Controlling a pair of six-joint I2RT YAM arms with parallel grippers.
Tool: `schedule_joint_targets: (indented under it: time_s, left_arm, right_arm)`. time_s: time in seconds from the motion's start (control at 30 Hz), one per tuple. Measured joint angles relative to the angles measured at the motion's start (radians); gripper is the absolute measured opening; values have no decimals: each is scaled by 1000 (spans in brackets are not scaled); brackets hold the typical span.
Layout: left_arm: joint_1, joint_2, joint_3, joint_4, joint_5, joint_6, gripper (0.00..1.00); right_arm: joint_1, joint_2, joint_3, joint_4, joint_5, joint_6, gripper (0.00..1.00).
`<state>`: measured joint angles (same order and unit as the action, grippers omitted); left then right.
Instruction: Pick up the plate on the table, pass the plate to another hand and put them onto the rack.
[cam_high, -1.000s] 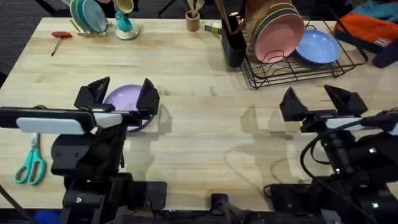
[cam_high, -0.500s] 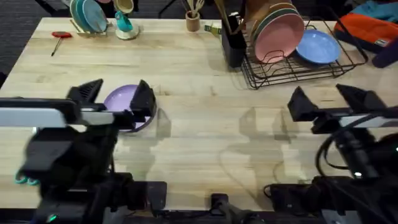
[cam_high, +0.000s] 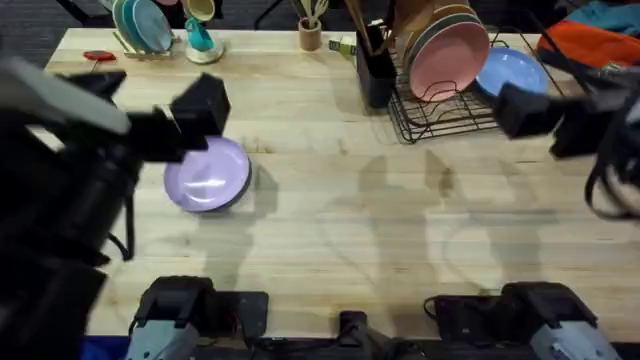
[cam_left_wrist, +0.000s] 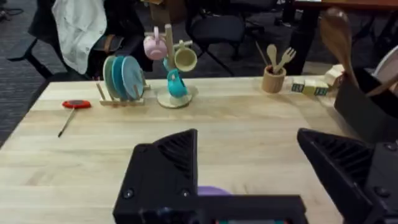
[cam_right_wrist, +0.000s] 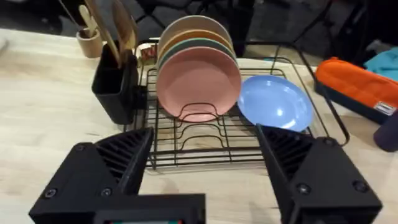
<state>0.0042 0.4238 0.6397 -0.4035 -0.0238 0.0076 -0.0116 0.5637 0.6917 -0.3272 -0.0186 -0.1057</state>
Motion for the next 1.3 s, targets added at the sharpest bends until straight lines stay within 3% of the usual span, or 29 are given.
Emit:
schedule_joint_targets:
  time_s: [0.23,0.43,0.77,0.97,1.13,1.3]
  left_arm:
    - [0,155,199,-86,0,0,993]
    - [0,225,279,-126,0,0,993]
    - [0,224,280,-119,-3,0,993]
    - [8,241,284,-208,-36,-8,992]
    - [89,302,289,-282,-53,-48,991]
    - [216,376,308,-337,-44,-68,991]
  right_arm:
    - [0,259,231,-97,-40,0,994]
    - [0,376,326,-122,-50,0,993]
    - [0,396,330,-122,-53,0,995]
    - [0,396,331,-123,-53,0,995]
    - [0,396,331,-123,-53,0,995]
    - [0,396,331,-123,-53,0,995]
